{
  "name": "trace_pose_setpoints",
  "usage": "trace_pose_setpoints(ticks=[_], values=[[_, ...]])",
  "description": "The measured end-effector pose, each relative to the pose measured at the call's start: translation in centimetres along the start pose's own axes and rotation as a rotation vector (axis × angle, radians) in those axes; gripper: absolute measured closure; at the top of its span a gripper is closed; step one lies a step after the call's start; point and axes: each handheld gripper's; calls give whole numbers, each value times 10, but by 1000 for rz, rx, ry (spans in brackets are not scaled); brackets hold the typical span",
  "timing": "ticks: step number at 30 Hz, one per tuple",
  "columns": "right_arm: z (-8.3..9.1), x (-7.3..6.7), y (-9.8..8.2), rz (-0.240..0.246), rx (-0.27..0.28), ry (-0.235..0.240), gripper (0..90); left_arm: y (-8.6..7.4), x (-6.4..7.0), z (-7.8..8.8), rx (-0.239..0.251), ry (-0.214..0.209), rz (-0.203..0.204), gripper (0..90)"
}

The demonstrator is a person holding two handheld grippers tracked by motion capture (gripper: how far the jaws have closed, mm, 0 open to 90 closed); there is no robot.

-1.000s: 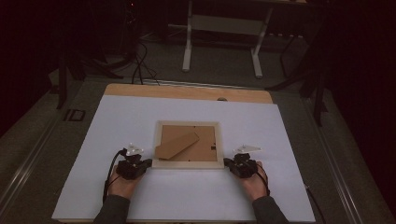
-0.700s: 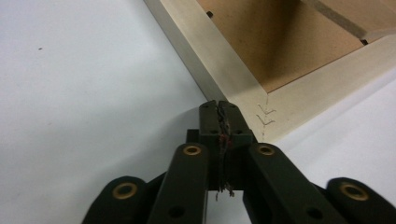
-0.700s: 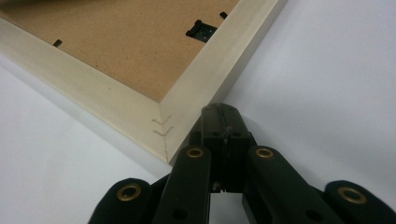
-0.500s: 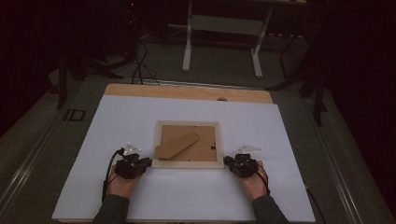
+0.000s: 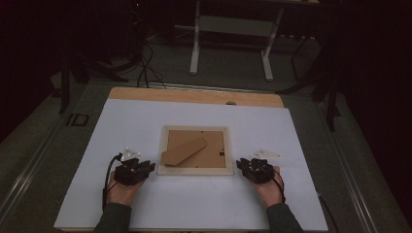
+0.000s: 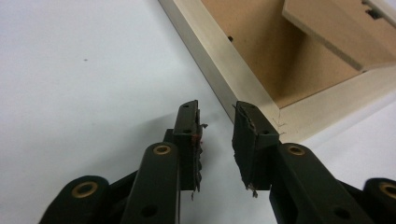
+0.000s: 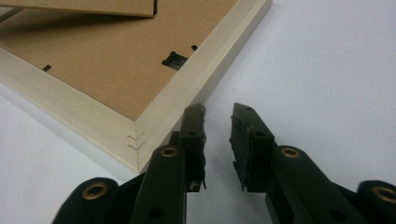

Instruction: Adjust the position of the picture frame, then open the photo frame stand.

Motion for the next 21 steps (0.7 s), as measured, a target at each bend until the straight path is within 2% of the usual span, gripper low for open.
trace_pose_setpoints(ticks=[5,14,18,21], values=[[3,1,1,1,25,2,701,1,-2,2,-4,-8,10,687],[8,2,2,-9,52,-2,681,7,-5,10,28,-23,29,658],[8,3,1,-11,51,-1,671,10,-8,13,46,-32,49,634],[7,3,0,-6,45,-3,662,14,-8,14,49,-36,40,609]])
Point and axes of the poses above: each handheld gripper's, and its own axes: z roughly backward along the jaws, y roughly out of its top, x roughly to its right, and after that the axes turned 12 degrees about y, right-handed
